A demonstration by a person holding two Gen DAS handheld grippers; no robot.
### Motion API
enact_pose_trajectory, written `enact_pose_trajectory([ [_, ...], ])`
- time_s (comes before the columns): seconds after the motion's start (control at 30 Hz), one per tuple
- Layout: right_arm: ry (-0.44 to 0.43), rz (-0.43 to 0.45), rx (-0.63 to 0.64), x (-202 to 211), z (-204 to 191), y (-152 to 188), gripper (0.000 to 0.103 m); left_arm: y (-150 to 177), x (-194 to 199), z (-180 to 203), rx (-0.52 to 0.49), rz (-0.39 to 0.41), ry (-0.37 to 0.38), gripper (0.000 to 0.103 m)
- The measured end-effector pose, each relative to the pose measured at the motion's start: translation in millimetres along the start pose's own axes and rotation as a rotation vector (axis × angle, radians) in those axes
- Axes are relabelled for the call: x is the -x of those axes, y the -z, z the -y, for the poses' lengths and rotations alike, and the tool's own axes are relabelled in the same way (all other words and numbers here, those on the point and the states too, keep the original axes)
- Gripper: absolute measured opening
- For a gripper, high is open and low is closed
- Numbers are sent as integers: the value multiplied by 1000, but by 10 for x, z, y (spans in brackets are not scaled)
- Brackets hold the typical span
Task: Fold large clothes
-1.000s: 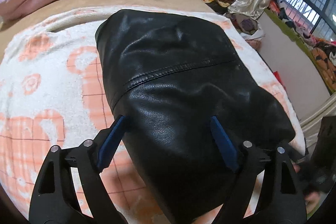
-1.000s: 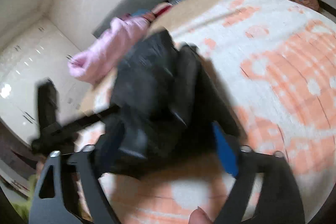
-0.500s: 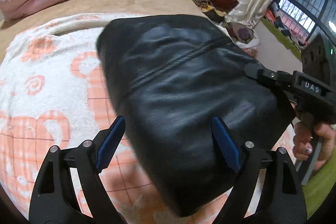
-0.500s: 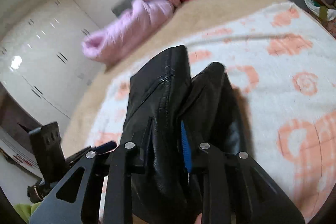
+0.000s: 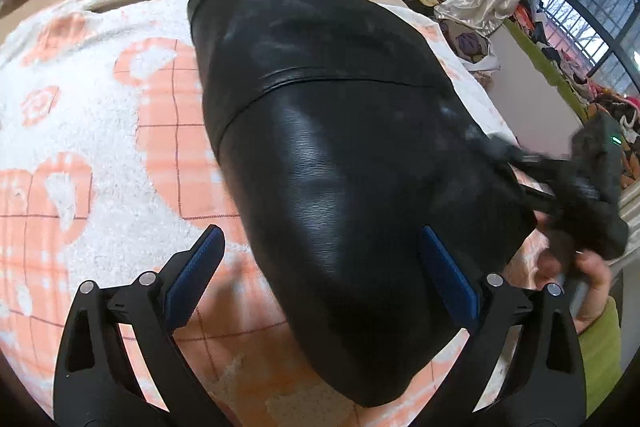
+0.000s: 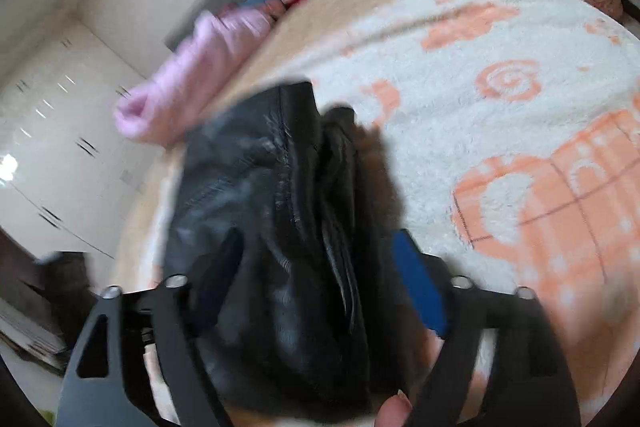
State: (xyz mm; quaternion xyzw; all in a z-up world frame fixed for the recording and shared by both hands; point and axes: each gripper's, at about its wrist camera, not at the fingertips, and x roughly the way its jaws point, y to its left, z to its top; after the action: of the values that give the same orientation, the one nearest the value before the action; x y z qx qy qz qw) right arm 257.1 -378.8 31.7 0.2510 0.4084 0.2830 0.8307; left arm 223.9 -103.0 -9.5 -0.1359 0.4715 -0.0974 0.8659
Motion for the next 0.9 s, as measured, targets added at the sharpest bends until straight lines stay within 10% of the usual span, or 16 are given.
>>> enact_pose_trajectory([
  [0.17, -88, -45, -79, 208, 200, 181, 90, 7, -8, 35, -6, 9, 0, 91],
  [0.33, -164, -94, -185, 39, 322, 378, 29, 9, 4, 13, -2, 2, 2, 91],
  [0.43, -175, -66, -234, 39, 275, 530, 27, -10, 34, 22, -35, -4, -24, 91],
  [0.7, 17, -62, -11, -49, -531, 1061, 31, -50, -3, -56, -51, -16, -110, 92],
  [0.9, 52, -38, 12, 37, -575, 822, 78, -82, 22, -99, -13, -7, -65, 92],
])
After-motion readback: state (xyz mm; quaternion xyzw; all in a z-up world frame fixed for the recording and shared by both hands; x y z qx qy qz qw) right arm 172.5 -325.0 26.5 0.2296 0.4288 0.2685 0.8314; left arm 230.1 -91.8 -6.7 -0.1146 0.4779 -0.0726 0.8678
